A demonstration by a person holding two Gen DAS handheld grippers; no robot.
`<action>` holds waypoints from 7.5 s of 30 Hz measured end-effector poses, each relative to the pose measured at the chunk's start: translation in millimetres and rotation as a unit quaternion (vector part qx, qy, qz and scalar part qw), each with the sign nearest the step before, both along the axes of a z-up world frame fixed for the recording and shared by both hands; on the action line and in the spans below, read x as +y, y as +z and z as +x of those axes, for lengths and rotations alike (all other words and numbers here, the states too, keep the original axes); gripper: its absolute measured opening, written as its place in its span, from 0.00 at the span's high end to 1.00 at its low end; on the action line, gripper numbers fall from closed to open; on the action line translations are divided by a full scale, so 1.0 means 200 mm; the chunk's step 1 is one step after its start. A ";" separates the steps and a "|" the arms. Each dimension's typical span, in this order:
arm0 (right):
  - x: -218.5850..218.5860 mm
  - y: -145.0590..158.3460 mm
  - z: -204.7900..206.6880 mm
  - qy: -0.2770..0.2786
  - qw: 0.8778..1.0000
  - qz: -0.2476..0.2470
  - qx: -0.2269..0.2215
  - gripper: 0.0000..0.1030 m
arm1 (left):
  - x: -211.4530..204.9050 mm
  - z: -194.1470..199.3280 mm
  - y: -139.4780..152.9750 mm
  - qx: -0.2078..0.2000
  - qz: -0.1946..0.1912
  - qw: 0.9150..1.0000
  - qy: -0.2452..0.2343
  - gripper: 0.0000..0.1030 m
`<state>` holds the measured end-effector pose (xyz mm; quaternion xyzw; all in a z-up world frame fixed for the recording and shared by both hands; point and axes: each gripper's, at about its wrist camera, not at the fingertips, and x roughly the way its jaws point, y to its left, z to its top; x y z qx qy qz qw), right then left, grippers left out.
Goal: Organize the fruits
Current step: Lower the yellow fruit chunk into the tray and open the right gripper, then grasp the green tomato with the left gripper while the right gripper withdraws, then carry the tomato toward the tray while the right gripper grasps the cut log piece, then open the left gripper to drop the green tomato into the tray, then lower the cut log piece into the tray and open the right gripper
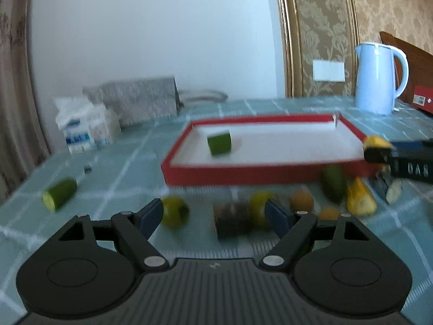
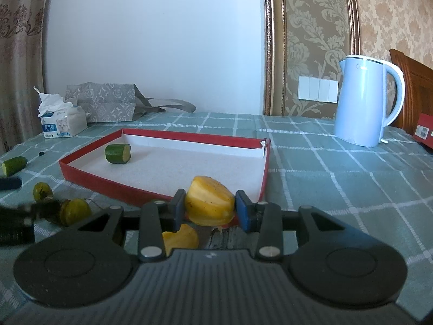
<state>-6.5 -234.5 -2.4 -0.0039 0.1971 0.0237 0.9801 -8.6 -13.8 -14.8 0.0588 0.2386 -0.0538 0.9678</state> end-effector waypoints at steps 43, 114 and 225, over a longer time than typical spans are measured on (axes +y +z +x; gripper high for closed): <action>0.08 0.16 0.53 0.002 0.998 0.012 0.066 0.21 | 0.09 0.11 -0.10 0.086 -0.064 0.994 -0.002 0.02; -0.33 0.01 -0.20 -0.048 0.998 0.023 0.023 0.10 | 0.28 0.31 -0.08 0.064 -0.038 0.997 0.027 0.67; -0.10 0.15 0.14 -0.030 0.999 -0.020 -0.012 0.69 | 0.25 0.25 -0.01 0.038 -0.087 0.994 0.058 0.24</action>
